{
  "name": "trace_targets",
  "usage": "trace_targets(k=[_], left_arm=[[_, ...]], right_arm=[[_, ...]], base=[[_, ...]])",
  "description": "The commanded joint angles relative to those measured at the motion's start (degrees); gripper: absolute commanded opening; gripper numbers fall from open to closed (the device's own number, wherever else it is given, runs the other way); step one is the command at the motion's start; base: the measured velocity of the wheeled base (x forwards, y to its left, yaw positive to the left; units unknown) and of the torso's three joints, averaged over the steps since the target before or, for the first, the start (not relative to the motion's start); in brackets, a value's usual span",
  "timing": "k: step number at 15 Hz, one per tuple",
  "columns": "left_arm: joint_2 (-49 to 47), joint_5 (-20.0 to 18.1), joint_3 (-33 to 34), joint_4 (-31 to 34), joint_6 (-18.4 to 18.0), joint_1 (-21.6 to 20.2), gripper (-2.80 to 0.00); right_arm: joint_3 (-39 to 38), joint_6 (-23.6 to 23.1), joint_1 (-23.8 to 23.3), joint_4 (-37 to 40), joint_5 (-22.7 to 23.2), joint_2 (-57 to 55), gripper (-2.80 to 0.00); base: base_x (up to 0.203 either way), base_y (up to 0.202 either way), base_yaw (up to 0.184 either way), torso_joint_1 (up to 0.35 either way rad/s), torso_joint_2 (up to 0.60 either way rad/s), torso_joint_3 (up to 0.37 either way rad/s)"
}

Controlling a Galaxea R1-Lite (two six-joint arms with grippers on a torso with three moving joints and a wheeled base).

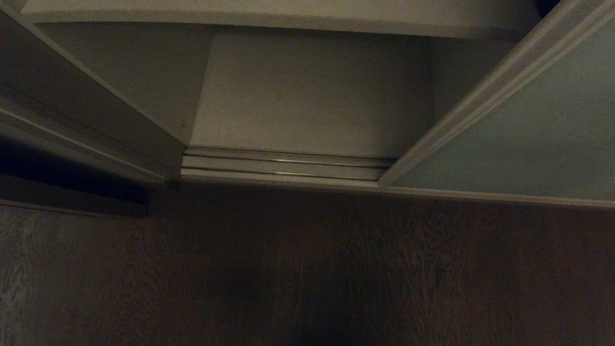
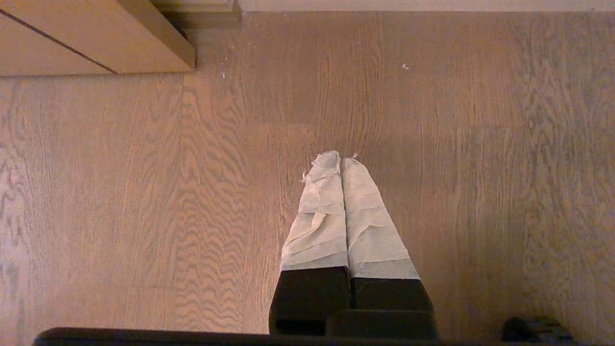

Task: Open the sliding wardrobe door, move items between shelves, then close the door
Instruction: Close the door

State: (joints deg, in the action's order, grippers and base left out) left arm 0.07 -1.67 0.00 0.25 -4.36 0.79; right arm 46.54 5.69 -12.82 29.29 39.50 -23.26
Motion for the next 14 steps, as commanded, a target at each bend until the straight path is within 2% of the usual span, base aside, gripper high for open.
trace_targets(k=[1,2,3,5,7,9,14], left_arm=[[-0.1,0.0,0.0,0.0,-0.1,0.0,-2.80],[-0.1,0.0,0.0,0.0,0.0,0.0,-2.80],[-0.1,0.0,0.0,0.0,0.0,0.0,-2.80],[-0.1,0.0,0.0,0.0,0.0,0.0,-2.80],[-0.1,0.0,0.0,0.0,0.0,0.0,-2.80],[-0.1,0.0,0.0,0.0,0.0,0.0,-2.80],[-0.1,0.0,0.0,0.0,0.0,0.0,-2.80]], right_arm=[[-8.2,-12.1,1.4,-0.9,-16.4,6.6,-2.80],[-10.3,-16.2,1.6,-2.2,-23.2,7.2,-2.80],[-11.4,-17.2,2.1,-4.1,-27.3,7.4,-2.80],[-13.4,-17.1,7.9,-6.0,-30.4,7.6,-2.80],[-20.1,-17.3,9.0,-9.8,-34.4,7.7,-2.80],[-25.3,-17.0,10.7,-15.7,-36.2,7.5,-2.80],[-31.1,-18.0,12.4,-13.3,-35.9,18.7,-2.80]], base=[[0.000,0.000,0.000,0.000,0.00,0.000],[0.000,0.000,0.000,0.000,0.00,0.000],[0.000,0.000,0.000,0.000,0.00,0.000],[0.000,0.000,0.000,0.000,0.00,0.000],[0.000,0.000,0.000,0.000,0.00,0.000],[0.000,0.000,0.000,0.000,0.00,0.000],[0.000,0.000,0.000,0.000,0.00,0.000]])
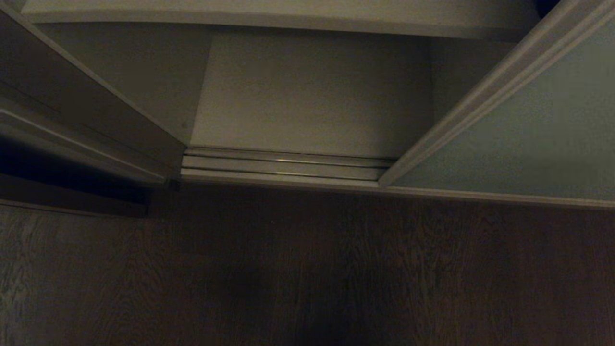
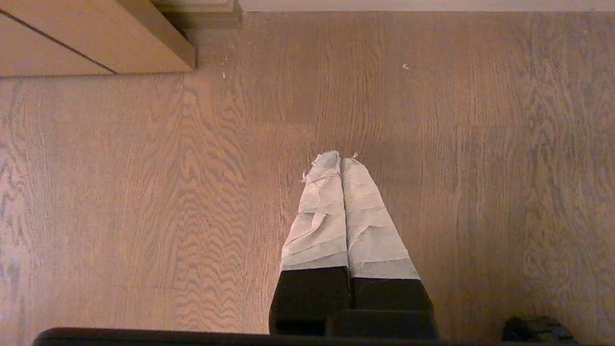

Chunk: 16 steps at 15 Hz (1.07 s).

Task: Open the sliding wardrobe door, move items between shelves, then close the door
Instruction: Close the door

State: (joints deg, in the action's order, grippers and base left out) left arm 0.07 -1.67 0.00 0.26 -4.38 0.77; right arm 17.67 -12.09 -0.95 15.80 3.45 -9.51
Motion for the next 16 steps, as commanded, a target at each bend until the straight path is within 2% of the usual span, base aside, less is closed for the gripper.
trace_targets(k=[1,3,5,6,7,9,15,16], left_arm=[[0.0,0.0,0.0,0.0,-0.1,0.0,-2.80],[-0.1,0.0,0.0,0.0,0.0,0.0,-2.80],[-0.1,0.0,0.0,0.0,0.0,0.0,-2.80],[-0.1,0.0,0.0,0.0,0.0,0.0,-2.80],[-0.1,0.0,0.0,0.0,0.0,0.0,-2.80],[-0.1,0.0,0.0,0.0,0.0,0.0,-2.80],[-0.1,0.0,0.0,0.0,0.0,0.0,-2.80],[-0.1,0.0,0.0,0.0,0.0,0.0,-2.80]], right_arm=[[-3.0,-0.3,0.6,0.0,0.1,7.0,-2.80],[-8.1,0.0,0.7,-3.2,-0.3,9.5,-2.80],[-16.1,0.3,0.7,-14.3,-0.5,9.5,-2.80],[-17.2,0.6,0.7,-18.3,-0.5,9.5,-2.80],[-17.4,1.9,0.7,-17.8,-0.6,9.5,-2.80],[-17.6,8.8,0.7,-13.8,-3.6,9.5,-2.80],[-17.6,9.2,0.7,-13.8,-3.9,9.5,-2.80],[-17.7,7.9,0.7,-13.5,-3.9,9.5,-2.80]], base=[[0.000,0.000,0.000,0.000,0.00,0.000],[0.000,0.000,0.000,0.000,0.00,0.000],[0.000,0.000,0.000,0.000,0.00,0.000],[0.000,0.000,0.000,0.000,0.00,0.000],[0.000,0.000,0.000,0.000,0.00,0.000],[0.000,0.000,0.000,0.000,0.00,0.000],[0.000,0.000,0.000,0.000,0.00,0.000],[0.000,0.000,0.000,0.000,0.00,0.000]])
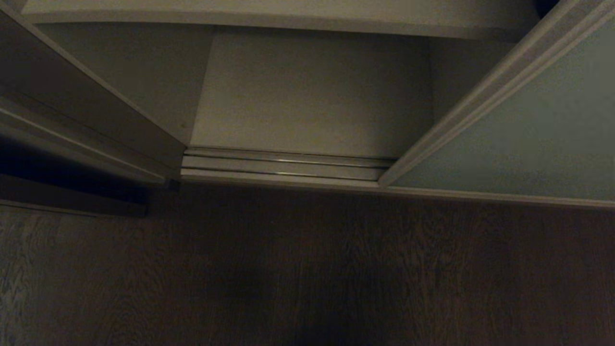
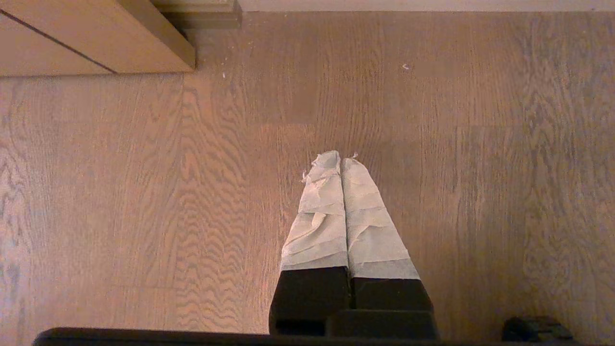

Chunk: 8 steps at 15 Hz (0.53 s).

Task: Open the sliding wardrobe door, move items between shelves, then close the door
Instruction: Close the door

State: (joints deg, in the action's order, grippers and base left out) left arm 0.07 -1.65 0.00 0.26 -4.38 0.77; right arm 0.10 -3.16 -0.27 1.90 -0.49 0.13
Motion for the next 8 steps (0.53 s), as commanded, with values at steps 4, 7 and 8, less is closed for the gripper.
trace_targets(k=[4,7,8], left_arm=[[-0.1,0.0,0.0,0.0,0.0,0.0,-2.80],[-0.1,0.0,0.0,0.0,-0.2,0.0,-2.80],[-0.1,-0.2,0.0,0.1,-0.4,0.0,-2.80]], right_arm=[[0.0,-5.7,0.1,-0.1,1.7,0.0,-2.80],[0.0,-5.5,0.1,0.0,1.9,0.0,-2.80],[0.0,-5.5,0.1,-0.1,1.8,0.0,-2.80]], base=[[0.000,0.000,0.000,0.000,0.00,0.000],[0.000,0.000,0.000,0.000,0.00,0.000],[0.000,0.000,0.000,0.000,0.00,0.000]])
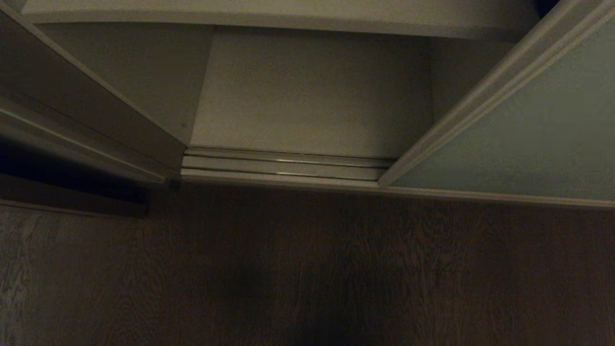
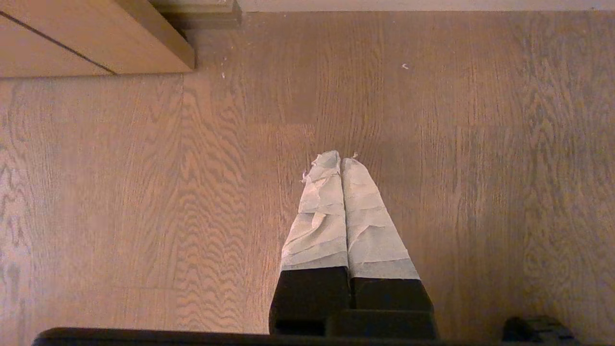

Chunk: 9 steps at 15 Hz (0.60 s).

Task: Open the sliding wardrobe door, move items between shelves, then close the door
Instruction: Close the door

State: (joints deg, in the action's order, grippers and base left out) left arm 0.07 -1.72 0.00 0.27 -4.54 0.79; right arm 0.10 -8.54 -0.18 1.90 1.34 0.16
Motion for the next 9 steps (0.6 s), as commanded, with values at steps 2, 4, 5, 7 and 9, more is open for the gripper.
trace_targets(k=[2,4,5,7,9], left_arm=[[-0.1,-0.1,0.0,0.1,-0.4,0.0,-2.80],[-0.1,-0.2,0.0,0.1,-0.6,0.0,-2.80],[-0.1,-0.3,0.0,0.1,-0.6,0.0,-2.80],[-0.1,-0.3,-0.1,0.0,-0.6,0.0,-2.80],[-0.1,0.0,0.0,0.0,0.2,0.0,-2.80]], right_arm=[[0.0,0.3,0.0,0.0,0.0,-0.1,-2.80],[0.0,1.2,0.0,0.1,-0.1,-0.1,-2.80],[0.0,1.1,0.0,0.0,-0.1,-0.1,-2.80],[0.0,1.1,0.0,0.0,-0.1,-0.1,-2.80],[0.0,1.2,0.0,0.0,-0.1,-0.1,-2.80]], base=[[0.000,0.000,0.000,0.000,0.00,0.000],[0.000,0.000,0.000,0.000,0.00,0.000],[0.000,0.000,0.000,0.000,0.00,0.000],[0.000,0.000,0.000,0.000,0.00,0.000],[0.000,0.000,0.000,0.001,0.00,0.035]])
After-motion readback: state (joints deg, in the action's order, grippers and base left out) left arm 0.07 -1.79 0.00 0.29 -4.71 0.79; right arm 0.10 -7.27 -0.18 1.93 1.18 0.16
